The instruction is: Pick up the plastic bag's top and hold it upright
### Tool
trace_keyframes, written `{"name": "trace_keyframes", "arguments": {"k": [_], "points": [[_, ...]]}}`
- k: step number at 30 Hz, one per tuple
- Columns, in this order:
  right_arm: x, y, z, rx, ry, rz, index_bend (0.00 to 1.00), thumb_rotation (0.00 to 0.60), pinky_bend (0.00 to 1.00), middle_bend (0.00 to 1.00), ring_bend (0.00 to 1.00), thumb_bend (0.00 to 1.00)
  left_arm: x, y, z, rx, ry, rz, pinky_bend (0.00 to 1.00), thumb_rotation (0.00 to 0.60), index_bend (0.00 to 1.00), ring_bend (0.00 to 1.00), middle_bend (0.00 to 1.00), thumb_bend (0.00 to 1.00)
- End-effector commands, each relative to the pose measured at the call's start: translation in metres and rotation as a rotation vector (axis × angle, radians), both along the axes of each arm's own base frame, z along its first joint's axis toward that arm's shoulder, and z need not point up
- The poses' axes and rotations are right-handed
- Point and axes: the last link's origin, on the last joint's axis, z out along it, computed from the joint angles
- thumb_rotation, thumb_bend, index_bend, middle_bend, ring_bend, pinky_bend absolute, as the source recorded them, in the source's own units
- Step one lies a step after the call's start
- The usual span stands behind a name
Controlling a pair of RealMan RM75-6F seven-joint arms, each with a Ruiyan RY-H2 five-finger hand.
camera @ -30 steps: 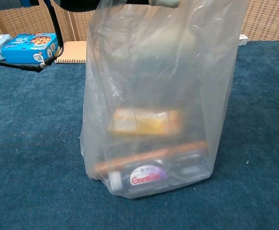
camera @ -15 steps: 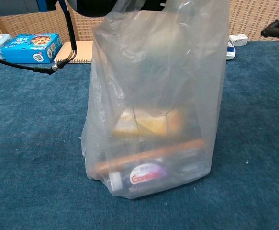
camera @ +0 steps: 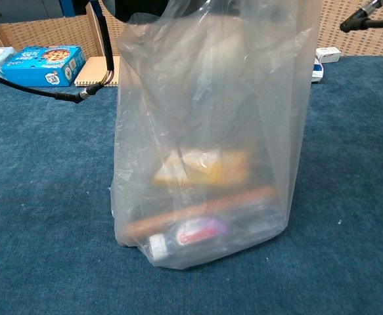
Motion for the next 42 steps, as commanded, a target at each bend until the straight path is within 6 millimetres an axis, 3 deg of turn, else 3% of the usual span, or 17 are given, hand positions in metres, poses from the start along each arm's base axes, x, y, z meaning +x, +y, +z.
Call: {"name": "trace_keyframes", "arguments": {"k": [1, 12, 15, 23, 42], "points": [[0.002, -0.005, 0.000, 0.008, 0.026, 0.001, 0.40, 0.600, 0.07, 0.26, 0.12, 0.08, 0.002, 0.000, -0.002, -0.008, 0.012, -0.009, 0.31, 0.000, 0.37, 0.33, 0.38, 0.26], [0.008, -0.016, -0.011, 0.040, 0.115, 0.002, 0.39, 0.600, 0.07, 0.25, 0.12, 0.08, 0.011, 0.000, -0.009, -0.054, 0.004, 0.019, 0.31, 0.000, 0.43, 0.35, 0.39, 0.26], [0.008, -0.019, -0.015, 0.050, 0.138, 0.002, 0.39, 0.600, 0.07, 0.25, 0.12, 0.08, 0.012, 0.001, -0.009, -0.074, -0.011, 0.045, 0.32, 0.000, 0.48, 0.42, 0.43, 0.27], [0.001, -0.018, -0.021, 0.072, 0.184, 0.006, 0.39, 0.600, 0.07, 0.25, 0.12, 0.08, 0.012, 0.004, -0.007, -0.115, -0.051, 0.095, 0.48, 0.000, 0.55, 0.58, 0.56, 0.27], [-0.025, -0.022, -0.001, 0.089, 0.226, 0.025, 0.35, 0.600, 0.07, 0.24, 0.11, 0.08, 0.000, 0.015, -0.003, -0.102, -0.101, 0.199, 0.48, 0.000, 0.56, 0.60, 0.57, 0.28]]}}
